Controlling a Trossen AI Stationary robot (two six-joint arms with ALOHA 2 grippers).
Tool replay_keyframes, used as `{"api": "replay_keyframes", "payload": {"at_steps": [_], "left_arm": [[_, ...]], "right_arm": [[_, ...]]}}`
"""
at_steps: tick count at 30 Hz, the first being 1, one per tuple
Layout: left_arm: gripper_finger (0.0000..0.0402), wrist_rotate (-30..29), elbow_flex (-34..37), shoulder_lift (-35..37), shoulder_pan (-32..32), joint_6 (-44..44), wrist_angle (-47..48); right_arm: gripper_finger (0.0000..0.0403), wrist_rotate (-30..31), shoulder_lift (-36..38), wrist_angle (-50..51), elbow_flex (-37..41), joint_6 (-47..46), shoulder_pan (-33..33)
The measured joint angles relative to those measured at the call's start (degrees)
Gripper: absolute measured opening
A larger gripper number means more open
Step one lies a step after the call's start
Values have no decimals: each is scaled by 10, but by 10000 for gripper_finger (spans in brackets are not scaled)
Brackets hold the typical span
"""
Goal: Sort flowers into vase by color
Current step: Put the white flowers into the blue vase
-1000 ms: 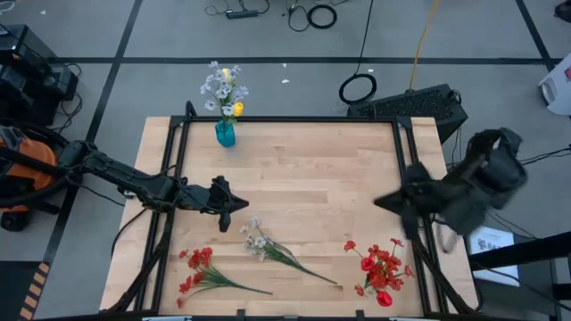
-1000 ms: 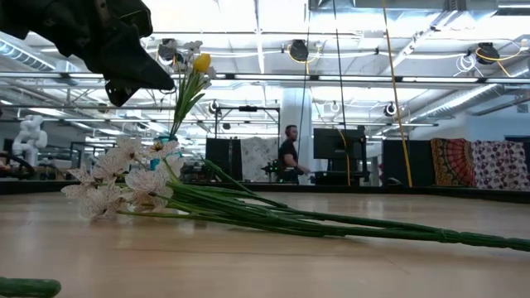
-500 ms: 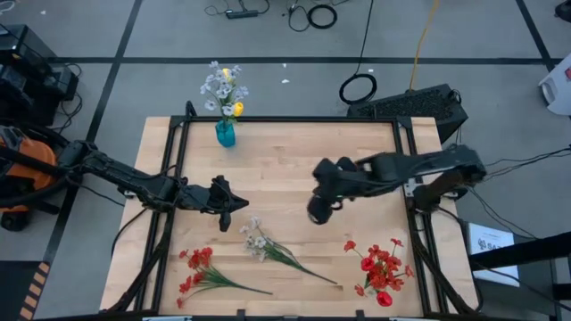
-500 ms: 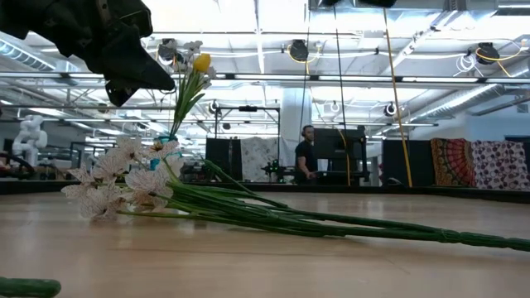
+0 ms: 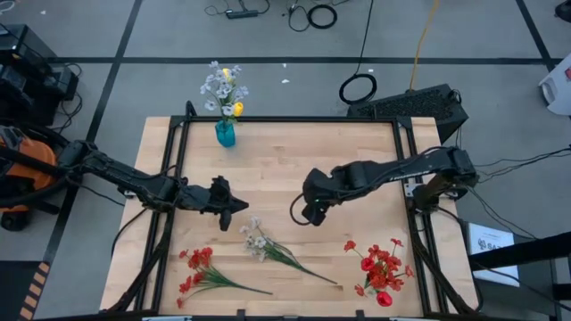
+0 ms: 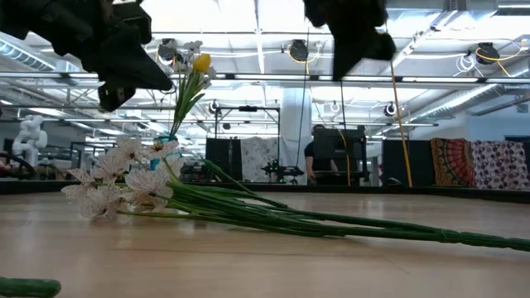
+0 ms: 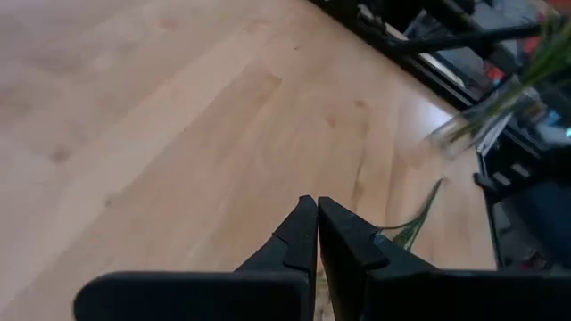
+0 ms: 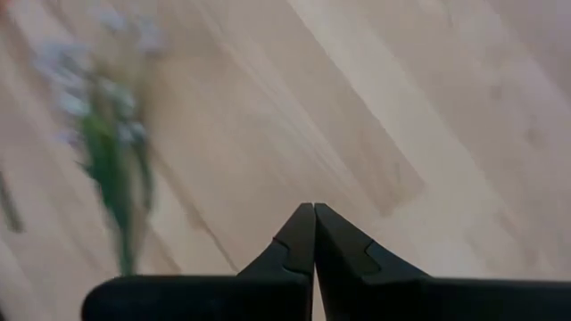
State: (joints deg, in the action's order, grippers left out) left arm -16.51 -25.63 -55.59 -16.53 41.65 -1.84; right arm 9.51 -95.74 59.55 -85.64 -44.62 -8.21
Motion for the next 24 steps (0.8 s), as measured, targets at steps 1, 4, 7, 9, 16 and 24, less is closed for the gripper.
{"api": "replay_keyframes", "payload": {"at_steps": [1,4,7,9,16,24], "left_arm": [[20,0,0,0,0,14,5],[20,0,0,0,-4,43,20],[15,-1,0,0,-5,83,24],[9,-2,0,0,-5,98,24],[4,-6,0,0,-5,167,24],[3,-55,-8,-50,-42,334,30]], "right_arm": [[0,-4,4,1,17,-9,1],[0,-9,26,-4,68,-37,3],[0,-29,56,-34,128,-49,3],[0,-45,74,-70,170,-53,3],[0,-51,103,-211,268,-44,3],[0,-51,100,-206,276,30,3]]}}
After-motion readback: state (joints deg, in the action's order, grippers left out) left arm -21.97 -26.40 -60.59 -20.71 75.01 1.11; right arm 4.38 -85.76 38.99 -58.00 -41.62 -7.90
